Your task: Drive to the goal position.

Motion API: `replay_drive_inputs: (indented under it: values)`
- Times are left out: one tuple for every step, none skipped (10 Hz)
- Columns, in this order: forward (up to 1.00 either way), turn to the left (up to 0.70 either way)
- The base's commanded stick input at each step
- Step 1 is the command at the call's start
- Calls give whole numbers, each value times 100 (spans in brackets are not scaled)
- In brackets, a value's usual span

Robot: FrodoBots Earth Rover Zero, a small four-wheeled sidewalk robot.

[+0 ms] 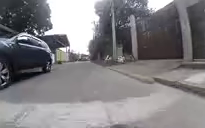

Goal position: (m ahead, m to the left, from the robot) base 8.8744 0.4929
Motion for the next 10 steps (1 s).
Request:
replay_drive_inputs:
  values:
    - [100, 0]
    - [100, 3]
    - [100, 3]
    - [100, 3]
    - [100, 3]
    - [100, 3]
    - [100, 3]
    - [100, 3]
    - [100, 3]
    - [100, 3]
